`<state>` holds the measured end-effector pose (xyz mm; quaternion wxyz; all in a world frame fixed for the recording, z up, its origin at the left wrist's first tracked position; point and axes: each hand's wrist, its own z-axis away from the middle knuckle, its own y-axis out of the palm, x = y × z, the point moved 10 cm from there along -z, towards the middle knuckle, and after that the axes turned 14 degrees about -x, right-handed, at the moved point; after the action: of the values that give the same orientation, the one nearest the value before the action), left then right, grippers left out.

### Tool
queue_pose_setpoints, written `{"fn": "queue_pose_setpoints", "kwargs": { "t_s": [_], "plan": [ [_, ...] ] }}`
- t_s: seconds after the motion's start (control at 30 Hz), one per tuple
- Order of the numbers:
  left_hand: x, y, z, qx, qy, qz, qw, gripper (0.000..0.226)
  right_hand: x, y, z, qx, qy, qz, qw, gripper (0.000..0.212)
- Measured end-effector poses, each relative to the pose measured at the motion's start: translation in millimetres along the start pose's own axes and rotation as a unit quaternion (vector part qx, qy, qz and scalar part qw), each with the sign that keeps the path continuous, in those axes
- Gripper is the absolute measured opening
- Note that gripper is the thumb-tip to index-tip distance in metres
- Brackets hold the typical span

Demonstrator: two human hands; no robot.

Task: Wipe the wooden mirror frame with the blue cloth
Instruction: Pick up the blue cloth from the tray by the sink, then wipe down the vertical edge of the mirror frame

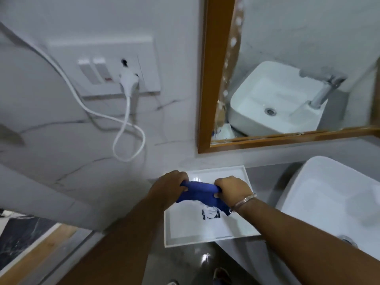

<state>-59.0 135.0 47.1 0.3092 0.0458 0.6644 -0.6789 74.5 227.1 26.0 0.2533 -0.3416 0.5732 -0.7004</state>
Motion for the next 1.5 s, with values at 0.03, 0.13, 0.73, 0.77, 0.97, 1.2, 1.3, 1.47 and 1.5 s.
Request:
{"fn": "queue_pose_setpoints", "kwargs": {
  "t_s": [0.03, 0.13, 0.73, 0.77, 0.97, 1.2, 1.3, 1.47, 1.5],
  "plan": [
    [-13, -20, -3, -0.008, 0.027, -0.002, 1.0, 0.016, 1, -21, 3, -0.023, 0.005, -0.01, 1.0, 0.018],
    [-54, -85, -6, -0.051, 0.088, 0.003, 0.995, 0.014, 4, -88, 14, -0.09, 0.028, -0.026, 0.995, 0.02],
    [-278, -500, 36, -0.443, 0.278, 0.254, 0.813, 0.03, 68, -559, 84, -0.447, -0.021, -0.039, 0.894, 0.043],
    [-292, -529, 37, -0.454, 0.28, 0.255, 0.807, 0.031, 73, -585, 87, -0.464, -0.034, -0.045, 0.884, 0.042],
    [-384, -673, 56, -0.591, 0.309, 0.137, 0.733, 0.019, 92, -717, 102, -0.565, -0.1, -0.041, 0.818, 0.027],
    [-482, -748, 98, -0.725, 0.376, -0.096, 0.569, 0.027, 94, -816, 106, -0.655, -0.133, -0.03, 0.743, 0.044],
    [-504, -776, 105, -0.726, 0.382, -0.122, 0.558, 0.027, 111, -838, 117, -0.722, -0.135, 0.027, 0.678, 0.06],
    [-517, -792, 92, -0.702, 0.387, -0.172, 0.572, 0.023, 161, -847, 95, -0.705, -0.194, 0.14, 0.668, 0.075],
    [-515, -792, 87, -0.697, 0.39, -0.168, 0.578, 0.025, 165, -845, 84, -0.689, -0.196, 0.138, 0.684, 0.073]
  ]
}}
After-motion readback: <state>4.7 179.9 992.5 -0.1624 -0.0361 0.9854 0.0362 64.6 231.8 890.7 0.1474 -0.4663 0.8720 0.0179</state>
